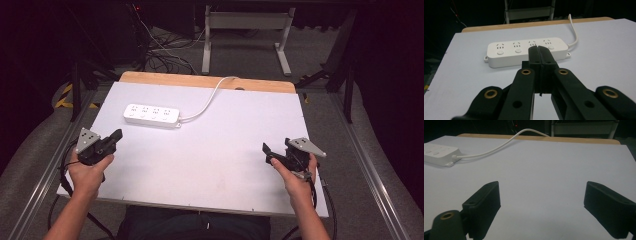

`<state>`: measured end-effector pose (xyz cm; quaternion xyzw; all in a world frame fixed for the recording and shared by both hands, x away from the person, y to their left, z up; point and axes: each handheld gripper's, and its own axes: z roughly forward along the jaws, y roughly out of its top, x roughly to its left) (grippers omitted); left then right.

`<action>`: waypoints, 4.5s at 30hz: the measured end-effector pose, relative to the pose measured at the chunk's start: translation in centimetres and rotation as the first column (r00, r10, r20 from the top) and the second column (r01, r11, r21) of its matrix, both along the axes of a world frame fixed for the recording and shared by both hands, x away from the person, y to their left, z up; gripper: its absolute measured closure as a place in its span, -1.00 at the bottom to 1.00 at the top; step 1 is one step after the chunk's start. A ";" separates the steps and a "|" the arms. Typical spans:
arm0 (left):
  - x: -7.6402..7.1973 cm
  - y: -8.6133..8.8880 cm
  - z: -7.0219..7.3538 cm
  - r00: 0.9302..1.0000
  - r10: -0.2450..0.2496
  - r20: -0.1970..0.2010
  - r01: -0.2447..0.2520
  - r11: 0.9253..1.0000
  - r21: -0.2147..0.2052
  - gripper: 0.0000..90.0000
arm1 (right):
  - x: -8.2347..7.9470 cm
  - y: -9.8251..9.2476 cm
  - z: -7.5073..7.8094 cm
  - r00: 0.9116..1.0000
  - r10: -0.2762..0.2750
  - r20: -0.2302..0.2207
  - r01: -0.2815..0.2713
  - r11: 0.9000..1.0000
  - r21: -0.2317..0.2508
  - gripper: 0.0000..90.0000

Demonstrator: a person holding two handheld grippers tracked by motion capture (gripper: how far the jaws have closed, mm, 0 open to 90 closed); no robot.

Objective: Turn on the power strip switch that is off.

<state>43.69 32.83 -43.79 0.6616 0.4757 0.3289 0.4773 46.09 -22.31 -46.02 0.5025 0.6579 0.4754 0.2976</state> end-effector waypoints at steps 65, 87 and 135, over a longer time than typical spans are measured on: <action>4.9 -0.7 1.8 0.992 -0.028 -0.126 0.036 0.997 0.067 1.00 | -0.3 -0.2 -0.1 1.000 0.000 -0.006 0.000 1.000 -0.011 -0.66; 7.5 -0.6 1.8 0.988 -0.018 -0.152 0.029 0.997 0.069 1.00 | -0.4 -0.3 0.0 1.000 0.002 -0.001 -0.002 1.000 -0.011 -0.64; 12.6 -1.0 0.2 0.975 -0.017 -0.223 0.044 0.992 0.118 1.00 | -0.5 -0.5 0.1 1.000 -0.001 0.003 0.001 1.000 -0.010 -0.64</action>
